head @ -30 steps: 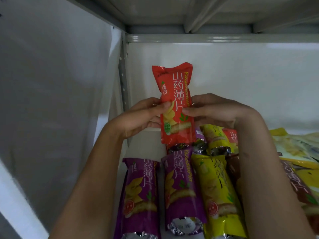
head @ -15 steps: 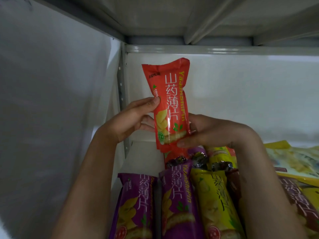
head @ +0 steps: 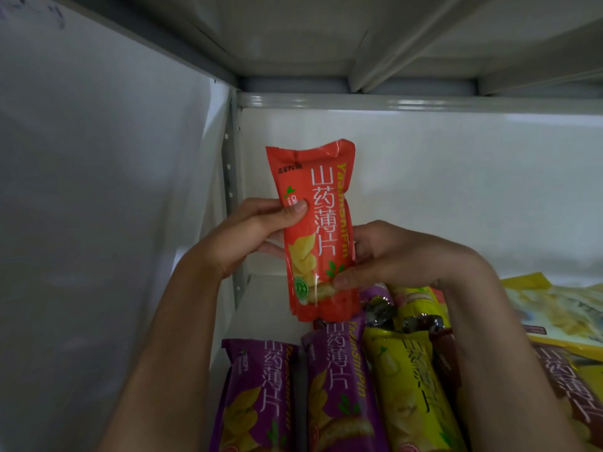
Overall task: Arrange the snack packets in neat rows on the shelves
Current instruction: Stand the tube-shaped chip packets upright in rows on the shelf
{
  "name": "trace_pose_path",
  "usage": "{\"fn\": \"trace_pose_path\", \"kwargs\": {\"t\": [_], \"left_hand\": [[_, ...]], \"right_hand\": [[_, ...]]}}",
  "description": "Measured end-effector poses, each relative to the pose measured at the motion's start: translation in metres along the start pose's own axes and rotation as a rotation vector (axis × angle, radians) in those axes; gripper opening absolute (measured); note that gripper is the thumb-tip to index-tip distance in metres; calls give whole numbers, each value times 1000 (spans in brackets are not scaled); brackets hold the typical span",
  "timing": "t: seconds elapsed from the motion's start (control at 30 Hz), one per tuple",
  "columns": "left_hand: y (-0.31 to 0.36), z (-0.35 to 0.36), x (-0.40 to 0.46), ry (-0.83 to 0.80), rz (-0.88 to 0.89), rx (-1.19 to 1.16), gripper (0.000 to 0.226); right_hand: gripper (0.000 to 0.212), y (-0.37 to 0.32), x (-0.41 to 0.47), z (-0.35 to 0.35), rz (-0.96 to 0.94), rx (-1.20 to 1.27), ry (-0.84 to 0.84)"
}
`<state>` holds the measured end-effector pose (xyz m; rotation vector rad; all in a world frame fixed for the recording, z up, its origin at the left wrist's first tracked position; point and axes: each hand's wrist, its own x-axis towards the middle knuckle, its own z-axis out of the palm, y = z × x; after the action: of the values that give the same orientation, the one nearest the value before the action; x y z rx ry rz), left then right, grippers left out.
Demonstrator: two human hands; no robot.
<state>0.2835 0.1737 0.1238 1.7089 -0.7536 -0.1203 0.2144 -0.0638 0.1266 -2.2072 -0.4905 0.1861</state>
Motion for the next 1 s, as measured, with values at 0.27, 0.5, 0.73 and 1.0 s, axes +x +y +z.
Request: {"fn": "trace_pose_path", "kwargs": {"t": [0.27, 0.5, 0.73, 1.0], "left_hand": [[0, 0, -1, -9, 18, 14, 47], [3, 6, -1, -83, -5, 103, 47], [2, 8, -1, -101, 2, 137, 49], [-3, 7, 4, -112, -25, 225, 52]], "right_hand": [[51, -12, -7, -1, -26, 15, 32], [30, -11, -1, -6, -171, 182, 497], [23, -6, -1, -10, -159, 123, 527], [29, -8, -5, -11, -180, 165, 534]]}}
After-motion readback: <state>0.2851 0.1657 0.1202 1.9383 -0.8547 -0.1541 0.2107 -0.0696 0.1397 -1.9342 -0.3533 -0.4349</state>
